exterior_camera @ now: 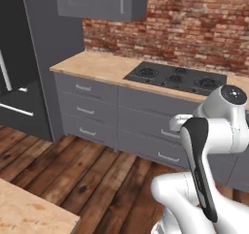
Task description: Pick up the peach and apple from the fridge and place one fruit on each plate on the dining counter.
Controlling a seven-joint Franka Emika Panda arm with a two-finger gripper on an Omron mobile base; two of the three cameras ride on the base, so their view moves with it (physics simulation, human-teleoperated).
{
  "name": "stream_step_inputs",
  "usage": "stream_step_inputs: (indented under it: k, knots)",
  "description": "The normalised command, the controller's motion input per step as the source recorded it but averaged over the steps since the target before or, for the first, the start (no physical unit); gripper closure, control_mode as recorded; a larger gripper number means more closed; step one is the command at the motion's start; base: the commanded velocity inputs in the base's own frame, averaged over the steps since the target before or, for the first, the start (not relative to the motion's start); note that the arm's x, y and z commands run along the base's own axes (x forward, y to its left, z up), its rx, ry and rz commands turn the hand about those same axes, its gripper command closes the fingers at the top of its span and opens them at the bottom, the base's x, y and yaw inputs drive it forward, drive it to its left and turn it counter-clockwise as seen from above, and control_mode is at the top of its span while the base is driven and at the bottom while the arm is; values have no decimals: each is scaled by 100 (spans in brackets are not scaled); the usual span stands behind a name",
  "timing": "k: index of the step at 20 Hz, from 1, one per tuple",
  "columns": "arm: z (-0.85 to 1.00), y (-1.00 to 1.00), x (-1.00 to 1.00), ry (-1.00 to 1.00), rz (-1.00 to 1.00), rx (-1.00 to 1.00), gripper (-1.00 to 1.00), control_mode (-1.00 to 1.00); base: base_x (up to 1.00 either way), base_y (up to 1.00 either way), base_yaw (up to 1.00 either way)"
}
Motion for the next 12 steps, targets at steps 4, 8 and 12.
stream_step_inputs:
  k: [4,8,12]
  knots:
    - [0,0,0,0,0,0,-100,100,84,0,48]
    - [0,0,0,0,0,0,-100,100,80,0,48]
    - [0,0,0,0,0,0,-100,100,83,0,47]
